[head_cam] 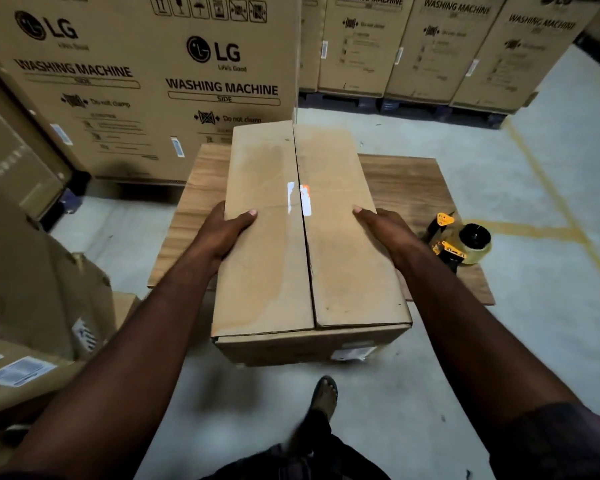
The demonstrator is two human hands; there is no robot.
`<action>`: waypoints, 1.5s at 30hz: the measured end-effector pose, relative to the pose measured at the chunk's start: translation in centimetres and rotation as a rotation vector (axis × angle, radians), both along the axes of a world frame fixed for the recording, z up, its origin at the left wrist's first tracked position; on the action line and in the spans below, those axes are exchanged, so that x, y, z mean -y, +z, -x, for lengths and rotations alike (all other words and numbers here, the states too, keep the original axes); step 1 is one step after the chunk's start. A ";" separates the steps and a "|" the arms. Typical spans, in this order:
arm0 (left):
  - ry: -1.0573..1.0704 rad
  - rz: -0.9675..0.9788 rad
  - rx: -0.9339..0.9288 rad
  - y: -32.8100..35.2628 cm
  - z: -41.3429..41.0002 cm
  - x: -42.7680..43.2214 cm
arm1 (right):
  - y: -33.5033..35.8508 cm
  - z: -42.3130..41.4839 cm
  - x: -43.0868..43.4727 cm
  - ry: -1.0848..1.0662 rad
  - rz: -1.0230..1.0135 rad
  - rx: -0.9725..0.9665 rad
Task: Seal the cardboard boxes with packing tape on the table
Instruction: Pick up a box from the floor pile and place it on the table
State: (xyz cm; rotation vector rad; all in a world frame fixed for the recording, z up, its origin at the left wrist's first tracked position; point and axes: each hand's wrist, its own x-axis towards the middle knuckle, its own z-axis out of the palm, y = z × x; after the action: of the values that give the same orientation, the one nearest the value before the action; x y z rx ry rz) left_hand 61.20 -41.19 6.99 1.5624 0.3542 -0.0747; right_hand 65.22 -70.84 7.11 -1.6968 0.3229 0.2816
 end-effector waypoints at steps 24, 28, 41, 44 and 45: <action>-0.389 -1.266 0.204 -6.3 -7.7 10.1 | -5.4 -12.8 4.3 0.464 0.801 0.587; -0.380 -1.289 0.242 -6.5 -5.8 9.4 | -5.0 -12.9 3.9 0.526 0.952 0.527; -0.183 -1.150 0.198 -3.6 -17.2 -4.0 | -5.7 -6.4 -10.5 0.075 0.968 0.249; -0.224 -1.158 -0.001 -3.4 -15.6 -0.5 | -5.4 -6.5 -11.0 0.192 1.027 0.248; -0.271 -1.156 -0.046 -3.7 -14.0 1.2 | -5.4 -7.1 -10.4 0.235 1.045 0.254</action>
State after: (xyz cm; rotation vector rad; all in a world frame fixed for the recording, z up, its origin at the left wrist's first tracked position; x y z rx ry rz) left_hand 75.21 -42.38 3.29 2.7538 0.2128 -0.1270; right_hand 72.31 -60.48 1.68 -2.7781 0.0613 0.0479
